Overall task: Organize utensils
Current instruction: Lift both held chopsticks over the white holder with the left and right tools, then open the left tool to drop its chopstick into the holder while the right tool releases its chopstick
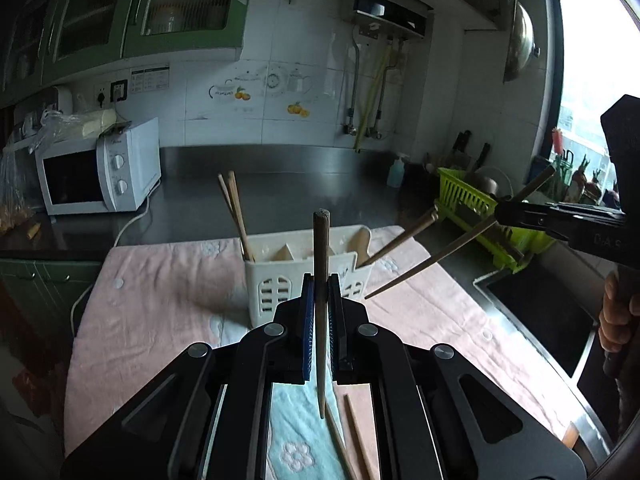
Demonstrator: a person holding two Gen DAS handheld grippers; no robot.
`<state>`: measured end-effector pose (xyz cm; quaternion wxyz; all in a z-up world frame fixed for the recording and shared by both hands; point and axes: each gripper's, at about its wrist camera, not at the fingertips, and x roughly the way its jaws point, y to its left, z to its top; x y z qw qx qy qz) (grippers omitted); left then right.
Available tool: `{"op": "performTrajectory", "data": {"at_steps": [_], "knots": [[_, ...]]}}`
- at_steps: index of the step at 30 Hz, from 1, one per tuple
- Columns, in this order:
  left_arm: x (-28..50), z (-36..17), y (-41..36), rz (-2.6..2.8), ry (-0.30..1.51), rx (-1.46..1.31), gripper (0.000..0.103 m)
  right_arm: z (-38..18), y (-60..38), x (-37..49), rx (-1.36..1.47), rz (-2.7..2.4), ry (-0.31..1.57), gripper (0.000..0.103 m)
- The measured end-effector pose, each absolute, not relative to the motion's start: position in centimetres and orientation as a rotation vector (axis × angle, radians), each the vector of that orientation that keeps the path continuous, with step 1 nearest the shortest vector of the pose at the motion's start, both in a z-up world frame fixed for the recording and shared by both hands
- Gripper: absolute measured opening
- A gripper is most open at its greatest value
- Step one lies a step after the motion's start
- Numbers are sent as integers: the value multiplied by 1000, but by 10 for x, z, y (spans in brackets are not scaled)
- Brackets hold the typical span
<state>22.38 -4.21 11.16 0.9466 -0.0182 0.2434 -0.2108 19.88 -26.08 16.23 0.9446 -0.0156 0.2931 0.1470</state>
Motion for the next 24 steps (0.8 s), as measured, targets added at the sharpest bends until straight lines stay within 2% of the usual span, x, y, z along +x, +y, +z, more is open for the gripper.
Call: {"op": "performTrajectory", "data": {"at_steps": [12,18,24], "knots": [[291,192,-48,-301,277,-74,5,174,-276,265,-45,258,589,6],[328,195,-54,-248,243,-73,5,166,-281,291,-54,246,610,7],[354,171,-59,-242,308,-66,5,148,-279,309,-58,263,662,7]]}}
